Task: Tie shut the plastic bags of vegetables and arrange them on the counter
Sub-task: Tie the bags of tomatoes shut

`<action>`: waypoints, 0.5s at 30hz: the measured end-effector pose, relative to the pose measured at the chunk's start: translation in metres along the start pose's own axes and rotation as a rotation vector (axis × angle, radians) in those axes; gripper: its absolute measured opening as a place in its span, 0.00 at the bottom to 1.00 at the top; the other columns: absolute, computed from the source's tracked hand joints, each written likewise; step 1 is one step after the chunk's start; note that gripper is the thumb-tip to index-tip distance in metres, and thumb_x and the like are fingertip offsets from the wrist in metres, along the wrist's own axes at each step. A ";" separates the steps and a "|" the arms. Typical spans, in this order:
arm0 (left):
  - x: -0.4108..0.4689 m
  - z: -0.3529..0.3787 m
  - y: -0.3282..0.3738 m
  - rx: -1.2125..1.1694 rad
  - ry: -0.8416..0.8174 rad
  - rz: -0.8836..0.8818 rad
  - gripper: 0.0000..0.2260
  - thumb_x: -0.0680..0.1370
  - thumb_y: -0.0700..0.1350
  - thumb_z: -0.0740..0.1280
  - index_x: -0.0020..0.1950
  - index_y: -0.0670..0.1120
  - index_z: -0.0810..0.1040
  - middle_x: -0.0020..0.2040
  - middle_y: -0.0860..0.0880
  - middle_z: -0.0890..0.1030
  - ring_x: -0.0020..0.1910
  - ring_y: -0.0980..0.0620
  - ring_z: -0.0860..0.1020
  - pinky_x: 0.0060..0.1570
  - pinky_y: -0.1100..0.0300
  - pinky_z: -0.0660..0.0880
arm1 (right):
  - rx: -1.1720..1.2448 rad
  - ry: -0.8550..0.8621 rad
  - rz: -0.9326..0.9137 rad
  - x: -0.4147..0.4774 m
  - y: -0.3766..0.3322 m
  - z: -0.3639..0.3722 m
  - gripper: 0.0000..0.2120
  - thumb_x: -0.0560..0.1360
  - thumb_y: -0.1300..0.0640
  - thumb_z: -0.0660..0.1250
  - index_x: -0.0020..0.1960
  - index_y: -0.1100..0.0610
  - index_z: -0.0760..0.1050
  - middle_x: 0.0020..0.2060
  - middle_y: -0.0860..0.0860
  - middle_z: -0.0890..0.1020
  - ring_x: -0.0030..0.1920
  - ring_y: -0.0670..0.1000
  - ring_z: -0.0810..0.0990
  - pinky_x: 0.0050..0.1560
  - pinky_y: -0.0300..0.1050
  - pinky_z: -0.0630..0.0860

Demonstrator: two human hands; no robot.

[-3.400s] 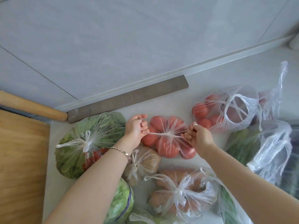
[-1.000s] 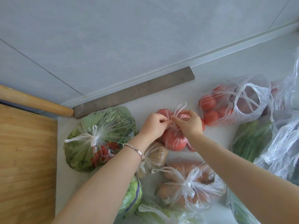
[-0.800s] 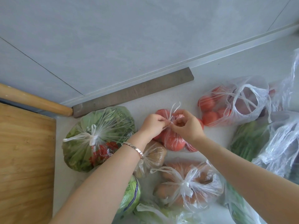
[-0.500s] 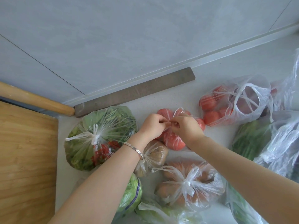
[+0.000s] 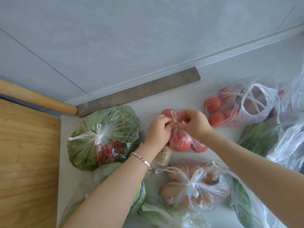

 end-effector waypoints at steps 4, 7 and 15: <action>0.001 -0.001 -0.003 -0.062 -0.001 0.030 0.07 0.75 0.40 0.67 0.49 0.38 0.82 0.44 0.46 0.79 0.42 0.53 0.75 0.41 0.71 0.68 | 0.364 -0.181 0.179 0.000 0.014 0.010 0.10 0.68 0.70 0.70 0.33 0.57 0.74 0.27 0.50 0.75 0.21 0.38 0.71 0.26 0.28 0.69; 0.002 0.004 -0.009 -0.110 -0.036 -0.042 0.08 0.75 0.42 0.67 0.51 0.40 0.81 0.46 0.45 0.79 0.45 0.52 0.76 0.45 0.65 0.70 | 0.544 -0.273 0.335 -0.003 0.027 0.021 0.10 0.68 0.75 0.65 0.37 0.62 0.78 0.26 0.52 0.74 0.23 0.44 0.69 0.23 0.30 0.67; 0.002 0.017 -0.027 -0.148 -0.202 -0.267 0.09 0.77 0.44 0.65 0.53 0.42 0.80 0.42 0.48 0.79 0.37 0.55 0.74 0.37 0.65 0.69 | -0.302 0.030 -0.393 -0.013 -0.027 0.006 0.06 0.68 0.63 0.71 0.44 0.57 0.84 0.34 0.54 0.83 0.33 0.51 0.78 0.32 0.45 0.78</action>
Point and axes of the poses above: each hand's wrist, its own x-axis towards the middle knuckle, its own z-axis out of the palm, y = z × x, the point moved 10 cm from there along x, towards the middle knuckle
